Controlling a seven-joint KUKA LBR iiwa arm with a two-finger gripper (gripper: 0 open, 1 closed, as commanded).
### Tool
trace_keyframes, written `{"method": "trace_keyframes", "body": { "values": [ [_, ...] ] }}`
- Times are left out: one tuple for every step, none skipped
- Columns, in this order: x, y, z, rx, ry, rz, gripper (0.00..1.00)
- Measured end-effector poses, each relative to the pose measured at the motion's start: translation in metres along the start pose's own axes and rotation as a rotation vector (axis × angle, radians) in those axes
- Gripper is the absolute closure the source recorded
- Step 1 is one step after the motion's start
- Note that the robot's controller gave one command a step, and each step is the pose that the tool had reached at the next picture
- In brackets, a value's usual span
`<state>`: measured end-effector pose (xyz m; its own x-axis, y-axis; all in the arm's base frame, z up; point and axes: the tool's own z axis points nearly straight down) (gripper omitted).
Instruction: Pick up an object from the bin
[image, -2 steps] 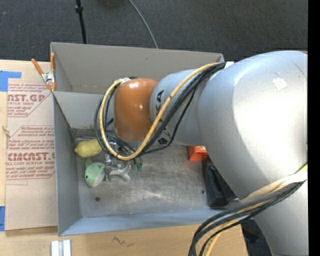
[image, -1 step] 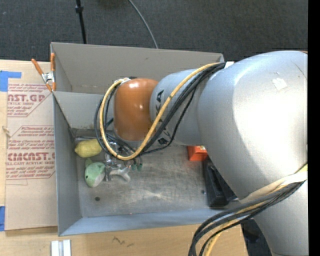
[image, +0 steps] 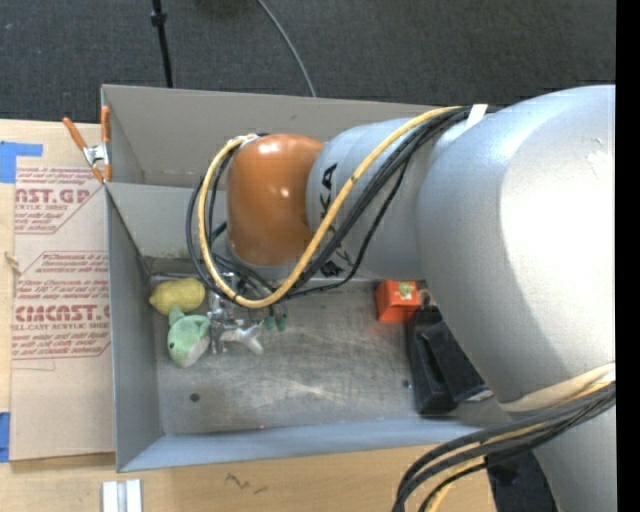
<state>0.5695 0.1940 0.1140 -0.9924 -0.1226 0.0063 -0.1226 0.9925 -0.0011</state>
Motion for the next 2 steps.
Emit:
{"method": "trace_keyframes", "body": {
  "values": [
    [-0.0061,-0.0006,-0.0323,-0.004,-0.014,0.022,1.00],
    [-0.0012,0.0020,-0.0420,-0.002,-0.003,0.051,1.00]
  ]
}}
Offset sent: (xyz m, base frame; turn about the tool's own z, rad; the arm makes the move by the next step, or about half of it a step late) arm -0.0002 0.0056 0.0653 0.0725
